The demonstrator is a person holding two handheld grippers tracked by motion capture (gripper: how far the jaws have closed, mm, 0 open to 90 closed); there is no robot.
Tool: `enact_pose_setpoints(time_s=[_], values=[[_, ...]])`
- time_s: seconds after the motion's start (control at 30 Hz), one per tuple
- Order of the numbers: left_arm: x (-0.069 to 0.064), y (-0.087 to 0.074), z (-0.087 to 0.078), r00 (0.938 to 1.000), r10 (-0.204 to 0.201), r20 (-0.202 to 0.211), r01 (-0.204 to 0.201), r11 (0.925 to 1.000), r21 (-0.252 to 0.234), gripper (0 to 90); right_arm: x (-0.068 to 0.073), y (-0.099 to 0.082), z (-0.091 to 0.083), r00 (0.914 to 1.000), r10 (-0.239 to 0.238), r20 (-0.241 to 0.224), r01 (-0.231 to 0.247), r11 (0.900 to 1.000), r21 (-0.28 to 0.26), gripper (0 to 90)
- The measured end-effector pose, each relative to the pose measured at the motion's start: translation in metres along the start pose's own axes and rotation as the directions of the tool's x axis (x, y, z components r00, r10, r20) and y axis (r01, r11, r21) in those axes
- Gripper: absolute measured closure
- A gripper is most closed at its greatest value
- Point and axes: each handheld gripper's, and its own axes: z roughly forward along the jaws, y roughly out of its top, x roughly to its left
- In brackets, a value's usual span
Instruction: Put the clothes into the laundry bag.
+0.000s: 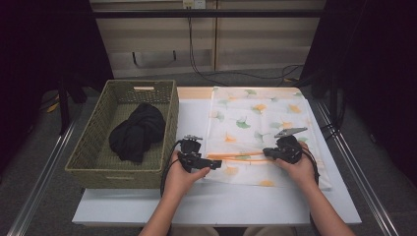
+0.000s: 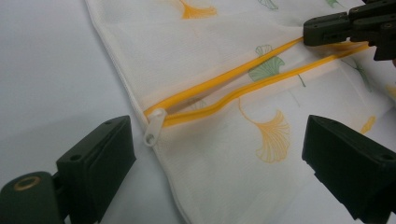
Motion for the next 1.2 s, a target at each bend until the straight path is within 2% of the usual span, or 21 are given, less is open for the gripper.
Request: enact_pose_setpoints(time_s=[0.3,0.47,0.5,1.2], values=[[0.000,-0.001,0.001,1.0000,0.008,-0.002,-0.008,1.0000,0.006,9.2,-0.003,0.011,-0.014,0.9997,0.005,-0.026,-0.006,0.9987,-0.050,89.2],[0.000,-0.001,0.002,0.9999,0.011,-0.003,-0.011,0.9999,0.011,9.2,-0.004,0.016,-0.020,0.9991,0.023,-0.034,-0.026,0.9964,-0.080,89.3],[-0.001,-0.001,0.002,1.0000,0.008,-0.002,-0.008,0.9999,0.009,9.2,-0.005,0.017,-0.020,0.9993,0.013,-0.036,-0.016,0.9962,-0.086,89.2],[-0.001,0.000,-0.001,0.9999,0.010,-0.002,-0.010,0.9999,0.001,9.3,-0.012,0.032,-0.030,0.9963,0.064,-0.057,-0.070,0.9913,-0.111,89.2]])
